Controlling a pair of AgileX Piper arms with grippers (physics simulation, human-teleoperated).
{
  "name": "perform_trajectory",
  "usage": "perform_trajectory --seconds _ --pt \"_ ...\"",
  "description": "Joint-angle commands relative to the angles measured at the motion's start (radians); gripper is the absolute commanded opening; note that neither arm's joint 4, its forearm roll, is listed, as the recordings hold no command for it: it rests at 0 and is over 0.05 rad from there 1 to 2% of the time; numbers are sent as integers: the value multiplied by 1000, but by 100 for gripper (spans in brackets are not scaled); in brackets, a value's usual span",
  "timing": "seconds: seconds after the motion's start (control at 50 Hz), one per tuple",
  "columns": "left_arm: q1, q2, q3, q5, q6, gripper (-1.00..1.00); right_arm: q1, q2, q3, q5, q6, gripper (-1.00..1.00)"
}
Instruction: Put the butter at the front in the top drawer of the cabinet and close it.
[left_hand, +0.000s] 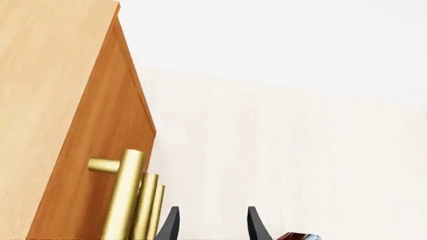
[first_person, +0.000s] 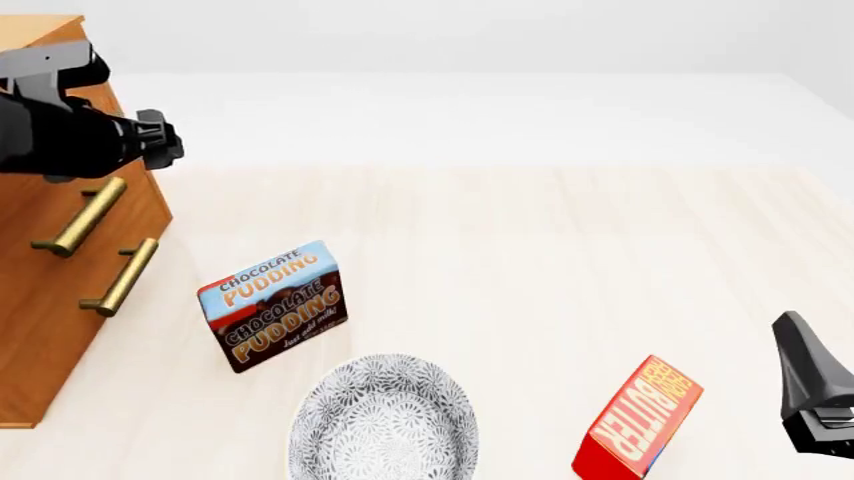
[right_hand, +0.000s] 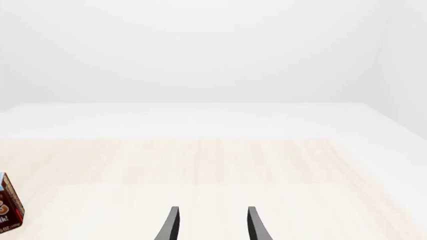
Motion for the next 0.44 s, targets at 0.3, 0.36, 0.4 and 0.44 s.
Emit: perform_trajectory --seconds 0.3,0.36,0.4,0.44 --pt "22 -62 11 28 31 100 0 -1 0 1 0 100" --pt "-15 -73 18 27 34 100 0 -2 0 1 0 100" --pt "-13 -70 17 30 38 100 0 -1 0 1 0 100" --pt "-39 -87 26 26 31 100 0 -1 0 1 0 100"
